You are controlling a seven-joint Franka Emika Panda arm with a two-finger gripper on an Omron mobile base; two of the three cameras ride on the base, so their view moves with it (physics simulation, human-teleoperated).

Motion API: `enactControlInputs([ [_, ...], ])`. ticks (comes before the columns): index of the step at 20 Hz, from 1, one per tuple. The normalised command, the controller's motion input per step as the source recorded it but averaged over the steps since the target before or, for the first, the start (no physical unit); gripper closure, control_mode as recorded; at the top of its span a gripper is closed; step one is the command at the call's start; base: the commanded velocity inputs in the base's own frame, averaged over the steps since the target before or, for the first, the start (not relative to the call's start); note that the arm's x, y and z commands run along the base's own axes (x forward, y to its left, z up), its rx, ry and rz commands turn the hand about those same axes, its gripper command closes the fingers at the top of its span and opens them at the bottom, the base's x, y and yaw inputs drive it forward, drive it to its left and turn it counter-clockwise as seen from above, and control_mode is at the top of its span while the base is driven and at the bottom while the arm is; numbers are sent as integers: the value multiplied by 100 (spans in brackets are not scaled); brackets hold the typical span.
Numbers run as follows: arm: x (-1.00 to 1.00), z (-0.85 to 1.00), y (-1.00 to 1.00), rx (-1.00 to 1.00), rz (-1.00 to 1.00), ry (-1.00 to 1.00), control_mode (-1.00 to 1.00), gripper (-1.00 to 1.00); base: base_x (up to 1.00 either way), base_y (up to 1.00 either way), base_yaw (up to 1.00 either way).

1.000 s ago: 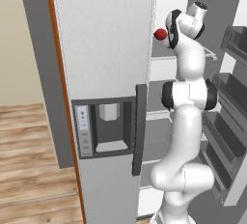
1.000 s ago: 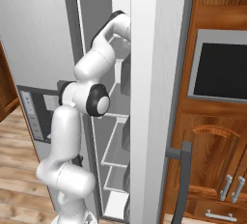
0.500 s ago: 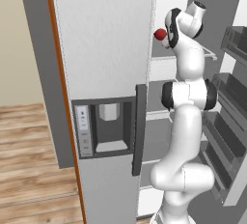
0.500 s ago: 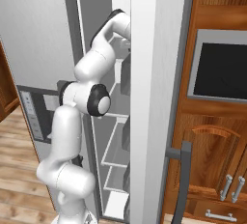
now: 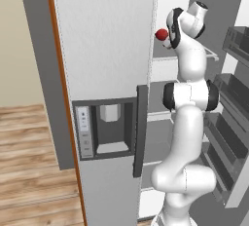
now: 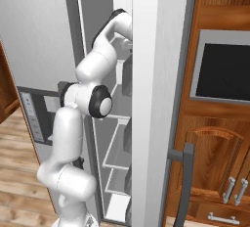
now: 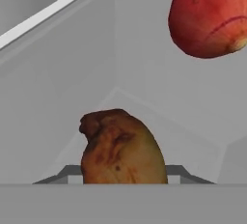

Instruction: Take the chicken drumstick from the fridge and place it on the digital scale on the counter by the fridge. Wait a few seconds for a reading, then move it to the plate on the dining counter.

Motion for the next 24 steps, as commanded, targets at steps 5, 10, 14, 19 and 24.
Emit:
enactControlInputs([
  [5, -50, 0, 1, 0, 1, -9, -100, 100, 0, 0, 0],
  [10, -87, 0, 0, 0, 4, -10, -100, 100, 0, 0, 0],
  [14, -78, 0, 28, -1, 6, -5, -100, 100, 0, 0, 0],
  [19, -57, 0, 51, -6, 8, 0, -100, 100, 0, 0, 0],
  [24, -37, -1, 69, -10, 10, 0, -100, 100, 0, 0, 0],
])
